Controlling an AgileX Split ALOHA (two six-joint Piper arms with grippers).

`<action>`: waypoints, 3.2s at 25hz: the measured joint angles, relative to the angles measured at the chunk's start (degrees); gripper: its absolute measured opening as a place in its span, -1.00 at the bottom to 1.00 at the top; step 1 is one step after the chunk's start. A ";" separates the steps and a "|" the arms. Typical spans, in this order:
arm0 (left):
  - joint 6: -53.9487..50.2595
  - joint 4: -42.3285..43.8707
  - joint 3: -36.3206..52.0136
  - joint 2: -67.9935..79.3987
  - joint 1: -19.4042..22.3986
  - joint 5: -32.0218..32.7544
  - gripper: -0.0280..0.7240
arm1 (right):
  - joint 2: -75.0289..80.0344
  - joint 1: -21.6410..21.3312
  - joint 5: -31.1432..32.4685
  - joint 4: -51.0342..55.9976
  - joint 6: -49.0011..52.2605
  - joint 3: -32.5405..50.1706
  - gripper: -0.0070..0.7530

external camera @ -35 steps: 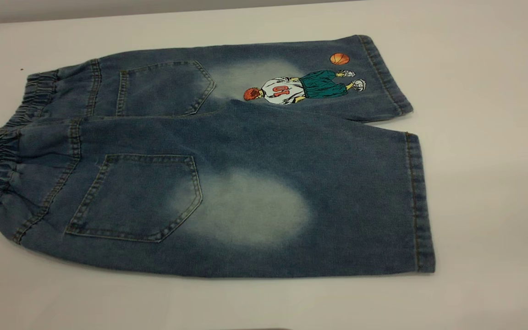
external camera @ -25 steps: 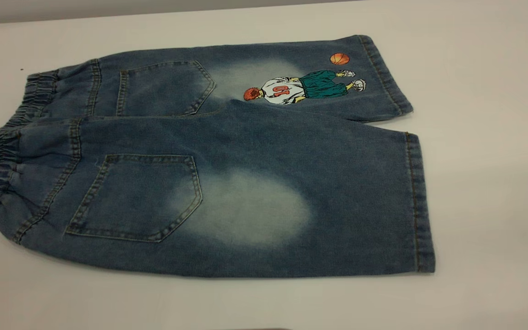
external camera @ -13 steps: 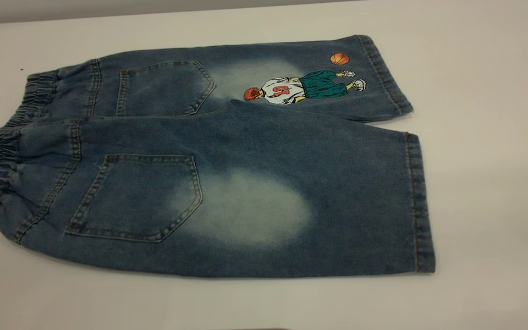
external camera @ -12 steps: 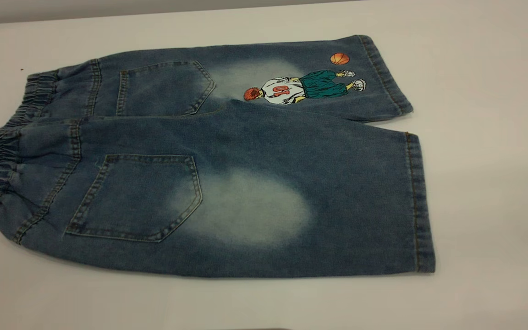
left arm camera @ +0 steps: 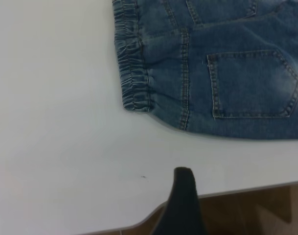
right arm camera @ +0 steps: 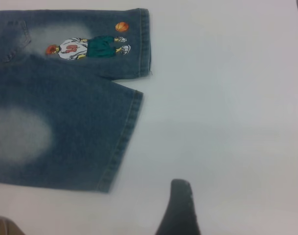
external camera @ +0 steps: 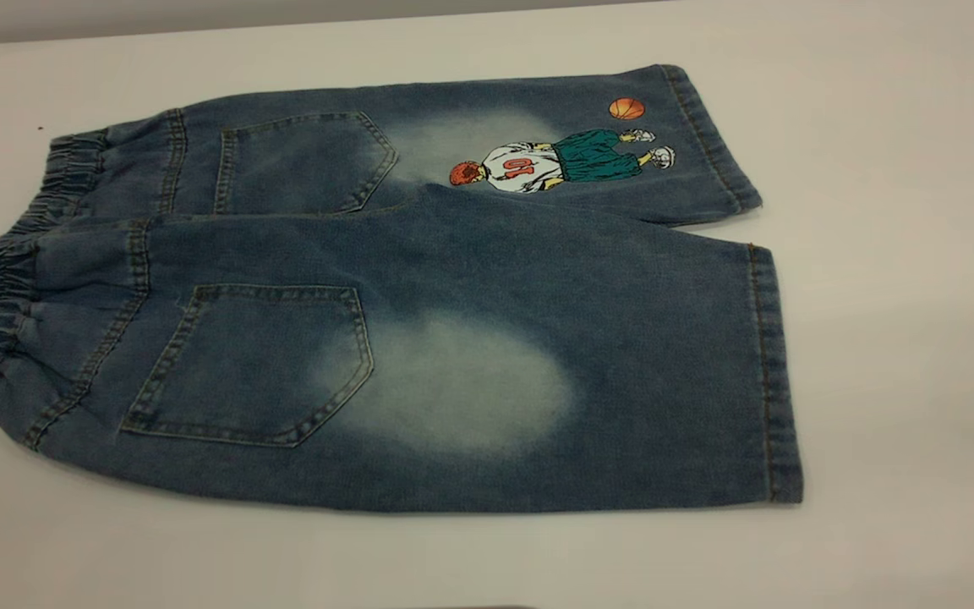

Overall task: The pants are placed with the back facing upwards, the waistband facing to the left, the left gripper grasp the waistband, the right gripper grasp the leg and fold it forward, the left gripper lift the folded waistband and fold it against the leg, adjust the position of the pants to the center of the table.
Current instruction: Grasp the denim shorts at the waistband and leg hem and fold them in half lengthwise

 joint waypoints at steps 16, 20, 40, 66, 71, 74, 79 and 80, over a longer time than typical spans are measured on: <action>-17.98 9.22 -0.94 23.75 0.00 -14.80 0.54 | 31.55 0.00 -9.81 9.50 -5.39 -0.64 0.35; -23.98 13.11 -1.62 42.77 0.00 -22.90 0.54 | 46.10 0.00 -18.74 19.08 -12.98 -0.64 0.35; -21.59 17.03 -21.91 97.21 0.43 -31.72 0.17 | 74.33 0.00 -34.78 50.94 -43.04 -5.06 0.35; -16.43 13.20 -18.59 115.55 2.64 -51.94 0.41 | 74.33 0.00 -34.23 51.22 -43.39 -5.08 0.35; -15.22 12.88 -18.88 116.67 0.89 -53.46 0.39 | 74.33 0.00 -34.23 51.33 -43.39 -5.08 0.35; -16.13 12.57 -18.95 117.06 0.64 -53.46 0.19 | 74.33 0.00 -33.68 51.46 -43.39 -5.08 0.35; -17.53 11.23 -19.22 117.06 -0.15 -55.38 -0.66 | 74.92 0.00 -31.83 51.88 -42.61 -3.66 0.35; -17.85 11.29 -19.49 117.06 -0.21 -55.76 -0.69 | 75.62 0.00 -31.83 52.01 -42.12 -2.63 0.35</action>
